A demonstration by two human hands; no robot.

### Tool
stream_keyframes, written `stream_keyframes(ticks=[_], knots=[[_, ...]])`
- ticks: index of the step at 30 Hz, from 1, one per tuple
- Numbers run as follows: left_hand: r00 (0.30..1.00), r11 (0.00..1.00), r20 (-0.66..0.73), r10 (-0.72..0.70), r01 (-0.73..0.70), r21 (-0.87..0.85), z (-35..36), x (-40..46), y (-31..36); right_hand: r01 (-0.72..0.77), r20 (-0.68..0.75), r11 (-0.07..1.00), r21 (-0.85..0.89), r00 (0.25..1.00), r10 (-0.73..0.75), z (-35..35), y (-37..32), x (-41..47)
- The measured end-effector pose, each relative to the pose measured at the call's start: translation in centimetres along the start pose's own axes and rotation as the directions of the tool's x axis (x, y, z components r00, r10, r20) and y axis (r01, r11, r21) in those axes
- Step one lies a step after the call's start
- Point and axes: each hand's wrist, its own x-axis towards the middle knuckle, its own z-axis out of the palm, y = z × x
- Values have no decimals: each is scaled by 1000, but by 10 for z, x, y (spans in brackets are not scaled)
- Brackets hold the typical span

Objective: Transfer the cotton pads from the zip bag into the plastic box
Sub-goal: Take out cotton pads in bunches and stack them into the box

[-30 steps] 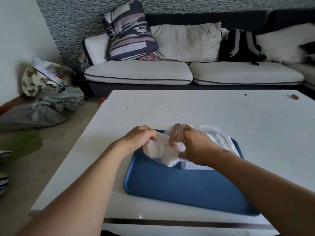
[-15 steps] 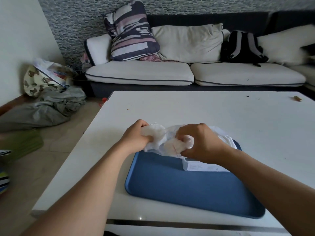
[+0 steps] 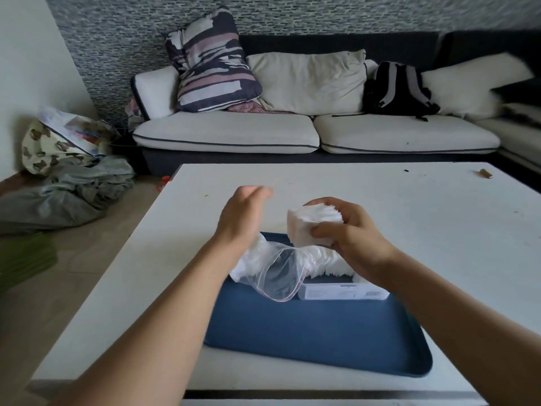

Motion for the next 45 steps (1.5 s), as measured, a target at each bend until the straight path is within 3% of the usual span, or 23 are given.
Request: stream_keyframes(ticks=[2,6,8,10,12,14,20,22,26,29,32,36,38,40,43,45], knots=[[992,913,67,-106,124,-388,21,-21,22,78,-12,997,-3,997,-79,12,-3,-2],[982,755,148,-117,185,-629,44,-40,27,194,-65,980,-36,978,-196,29,-11,-8],[996,812,64,-61,86,-577,53,-39,22,217,-105,976,-34,970,-219,33,-11,-11],[997,914,-36,70,-78,-398,63,-40,15,213,-148,977,-23,966,-214,34,-10,-13],[980,936,-106,166,-190,-296,71,-41,10,201,-208,980,6,958,-196,36,-9,-14],[975,926,-154,157,-200,-319,73,-39,9,216,-278,976,-13,937,-211,38,-9,-13],[988,906,-149,-37,-30,-421,78,-35,7,182,-417,953,-244,867,-272,48,1,-8],[987,876,-66,-144,96,-472,79,-32,4,153,-423,949,-276,867,-263,51,2,-7],[961,736,166,-224,278,-617,74,-27,6,161,-432,914,-373,841,-325,52,-3,-9],[956,739,191,-225,295,-605,78,-28,2,129,-404,863,-488,843,-354,52,-3,-9],[919,677,252,-304,395,-622,74,-28,1,117,-356,792,-599,847,-395,50,-3,-7],[878,672,329,-347,478,-566,59,-27,3,80,-224,654,-753,902,-368,39,-6,-3],[876,676,326,-354,481,-558,57,-27,8,36,-252,678,-734,913,-321,35,-5,-3],[892,697,257,-371,451,-558,60,-30,13,-3,-319,781,-625,914,-251,34,-3,-4],[949,836,60,-308,300,-459,73,-32,14,-58,-392,943,-329,916,-80,34,3,-1],[979,901,-39,-198,167,-400,77,-36,15,-42,-396,970,-239,916,-58,36,6,-1]])
